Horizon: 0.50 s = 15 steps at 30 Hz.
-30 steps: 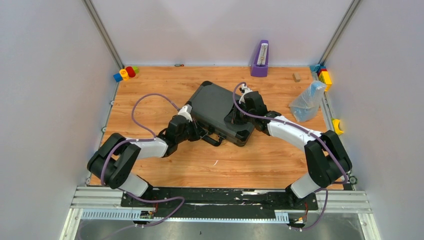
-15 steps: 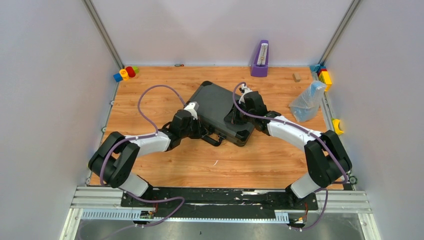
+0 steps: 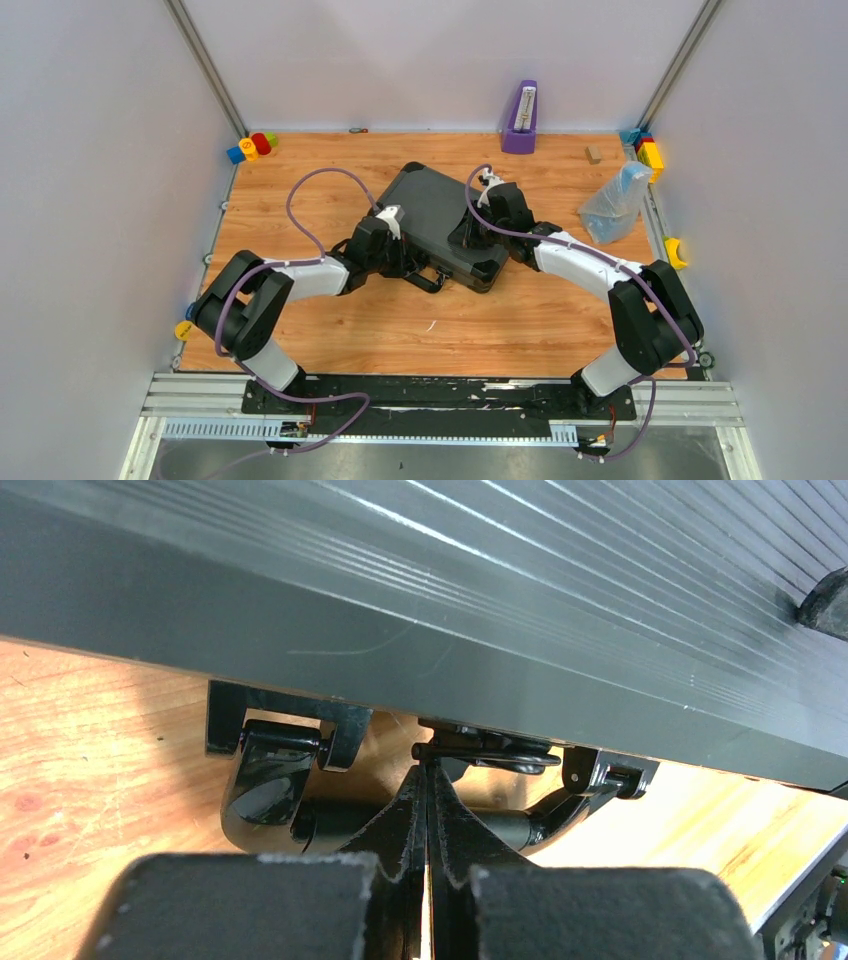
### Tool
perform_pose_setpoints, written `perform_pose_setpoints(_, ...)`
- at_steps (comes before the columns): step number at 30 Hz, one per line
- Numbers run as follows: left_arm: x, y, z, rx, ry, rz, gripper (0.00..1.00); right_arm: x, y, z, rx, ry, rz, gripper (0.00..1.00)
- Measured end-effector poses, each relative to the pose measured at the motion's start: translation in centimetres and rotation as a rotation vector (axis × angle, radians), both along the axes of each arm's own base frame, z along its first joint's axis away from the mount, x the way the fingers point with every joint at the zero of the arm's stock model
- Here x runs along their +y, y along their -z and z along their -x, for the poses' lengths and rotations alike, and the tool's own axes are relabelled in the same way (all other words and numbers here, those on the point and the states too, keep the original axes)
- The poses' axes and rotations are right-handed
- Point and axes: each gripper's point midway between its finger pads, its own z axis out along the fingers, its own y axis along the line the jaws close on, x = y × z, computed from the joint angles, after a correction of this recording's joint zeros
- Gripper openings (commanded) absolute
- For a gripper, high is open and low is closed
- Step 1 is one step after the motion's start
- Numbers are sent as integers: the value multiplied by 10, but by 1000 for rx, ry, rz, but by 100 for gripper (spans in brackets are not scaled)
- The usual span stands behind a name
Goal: Pack up texas hold em set
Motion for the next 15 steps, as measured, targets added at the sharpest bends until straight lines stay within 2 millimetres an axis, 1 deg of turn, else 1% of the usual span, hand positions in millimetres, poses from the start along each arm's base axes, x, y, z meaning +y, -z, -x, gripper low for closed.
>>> perform_pose_setpoints(8,0,2,-1,7,12,-19,0,0,0,0,0,-1,1,0)
perform_pose_setpoints(15,-1,3,-2,-24,24,-43,0,0,0,0,-2,2,1,0)
